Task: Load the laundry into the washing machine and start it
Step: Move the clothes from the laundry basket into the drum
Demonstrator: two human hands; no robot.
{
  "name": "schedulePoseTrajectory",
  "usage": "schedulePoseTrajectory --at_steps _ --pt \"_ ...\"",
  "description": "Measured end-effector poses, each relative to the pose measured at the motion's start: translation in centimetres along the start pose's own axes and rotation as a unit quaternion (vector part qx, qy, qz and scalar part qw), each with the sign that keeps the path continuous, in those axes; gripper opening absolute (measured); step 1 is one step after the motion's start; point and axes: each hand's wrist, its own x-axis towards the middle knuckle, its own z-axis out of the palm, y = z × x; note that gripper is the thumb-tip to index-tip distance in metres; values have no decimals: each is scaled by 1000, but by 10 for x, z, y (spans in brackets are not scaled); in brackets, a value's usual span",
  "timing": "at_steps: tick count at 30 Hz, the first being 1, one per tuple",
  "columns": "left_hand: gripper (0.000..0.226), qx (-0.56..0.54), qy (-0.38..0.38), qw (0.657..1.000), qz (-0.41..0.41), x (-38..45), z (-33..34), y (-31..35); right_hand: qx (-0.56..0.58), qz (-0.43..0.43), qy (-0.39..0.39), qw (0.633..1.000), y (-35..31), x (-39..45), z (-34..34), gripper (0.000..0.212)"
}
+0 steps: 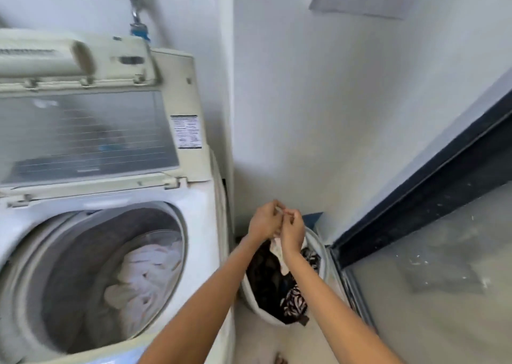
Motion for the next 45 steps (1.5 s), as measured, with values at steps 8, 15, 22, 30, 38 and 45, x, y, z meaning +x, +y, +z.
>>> schedulePoseTrajectory --at_steps 8,15,22,30,38,45 --pt "24 -29 -19 981 -192 61 144 -112 -162 133 -89 974 171 110 -36 15" --pt "20 -55 16 967 -250 124 196 -205 -267 148 -74 950 276 189 -23 49" --pt "23 -84 18 963 -255 143 201 -224 -365 63 -112 922 277 240 9 42" --pt "39 -106 42 972 -205 109 164 -169 -159 40 -118 979 156 203 -9 33" --pt "46 -206 62 974 -68 56 90 -75 -238 -135 -163 948 -17 151 -33 37" --pt "14 -241 92 965 35 28 -15 46 -137 -217 -139 956 -142 92 -71 31"
